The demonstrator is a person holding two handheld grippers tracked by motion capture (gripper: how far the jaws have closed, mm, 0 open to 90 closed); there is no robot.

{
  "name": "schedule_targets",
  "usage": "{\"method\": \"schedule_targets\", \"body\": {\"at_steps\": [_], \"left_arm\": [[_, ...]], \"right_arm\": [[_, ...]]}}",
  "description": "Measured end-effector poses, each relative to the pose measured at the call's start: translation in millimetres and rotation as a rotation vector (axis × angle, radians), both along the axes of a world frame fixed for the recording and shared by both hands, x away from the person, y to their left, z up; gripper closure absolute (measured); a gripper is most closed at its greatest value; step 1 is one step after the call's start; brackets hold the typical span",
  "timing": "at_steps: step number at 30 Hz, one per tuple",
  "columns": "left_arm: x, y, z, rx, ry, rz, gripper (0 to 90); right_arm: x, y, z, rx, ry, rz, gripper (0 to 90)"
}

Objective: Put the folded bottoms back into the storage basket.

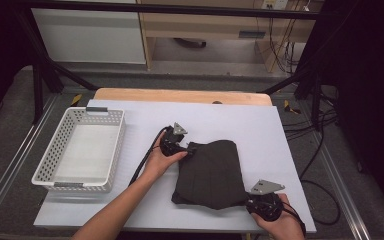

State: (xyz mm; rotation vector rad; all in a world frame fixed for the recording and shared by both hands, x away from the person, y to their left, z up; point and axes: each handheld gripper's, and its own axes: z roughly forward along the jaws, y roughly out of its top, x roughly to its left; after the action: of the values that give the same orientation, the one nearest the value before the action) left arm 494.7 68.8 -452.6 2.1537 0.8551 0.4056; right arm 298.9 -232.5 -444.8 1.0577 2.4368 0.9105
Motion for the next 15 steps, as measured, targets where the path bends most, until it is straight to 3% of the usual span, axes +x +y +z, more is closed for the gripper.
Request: {"method": "schedule_targets", "body": {"at_steps": [8,11,15], "left_arm": [[3.2,-3.4,-1.0,-0.025,0.027,-0.025,25.4],[6.5,-1.6,-0.9,-0.058,0.090,-0.030,31.1],[6.4,-3.7,1.6,-0.055,0.110,-0.054,39.2]], "right_arm": [[0.7,-0.4,-0.2,0.007,0.007,-0.005,70.4],[0.9,-0.4,-0.1,0.008,0.008,-0.012,68.2],[1.1,-0.2,-0.1,0.006,0.006,-0.017,66.0]]}}
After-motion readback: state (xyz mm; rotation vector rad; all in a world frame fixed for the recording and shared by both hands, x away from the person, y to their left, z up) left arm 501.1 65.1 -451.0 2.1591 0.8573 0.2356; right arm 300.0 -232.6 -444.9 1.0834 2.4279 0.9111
